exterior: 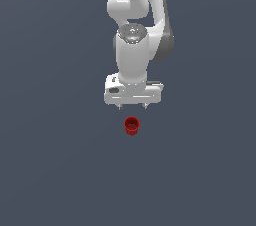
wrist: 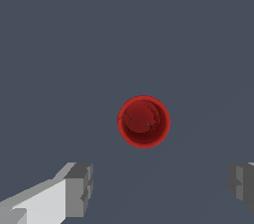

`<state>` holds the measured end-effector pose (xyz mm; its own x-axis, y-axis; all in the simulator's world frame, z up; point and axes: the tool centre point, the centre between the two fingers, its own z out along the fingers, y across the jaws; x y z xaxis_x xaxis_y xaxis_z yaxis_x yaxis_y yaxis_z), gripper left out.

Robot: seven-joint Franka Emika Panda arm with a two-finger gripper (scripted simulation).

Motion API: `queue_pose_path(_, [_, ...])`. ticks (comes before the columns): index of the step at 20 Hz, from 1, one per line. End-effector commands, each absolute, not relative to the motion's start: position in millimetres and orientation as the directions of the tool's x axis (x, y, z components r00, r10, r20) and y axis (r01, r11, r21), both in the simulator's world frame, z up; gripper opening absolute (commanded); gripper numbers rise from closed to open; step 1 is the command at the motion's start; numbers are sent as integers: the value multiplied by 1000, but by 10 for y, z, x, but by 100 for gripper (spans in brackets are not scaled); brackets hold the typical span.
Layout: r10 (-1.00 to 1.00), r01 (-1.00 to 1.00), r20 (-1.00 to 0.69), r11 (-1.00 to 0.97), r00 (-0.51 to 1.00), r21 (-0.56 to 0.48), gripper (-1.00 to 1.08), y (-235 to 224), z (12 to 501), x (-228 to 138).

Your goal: Pick up the object and move it to a goal position.

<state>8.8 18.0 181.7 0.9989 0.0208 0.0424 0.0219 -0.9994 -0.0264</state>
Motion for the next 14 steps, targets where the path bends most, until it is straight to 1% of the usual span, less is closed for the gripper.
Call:
queue_pose_path(1, [19, 20, 40, -999, 999, -26, 100, 181, 1782, 96])
queue_pose_path(6, [7, 8, 31, -1000, 999, -21, 100, 180, 1609, 142])
queue_pose_path(14, [-22, -22, 8, -1000, 1000, -6, 100, 178, 1154, 230])
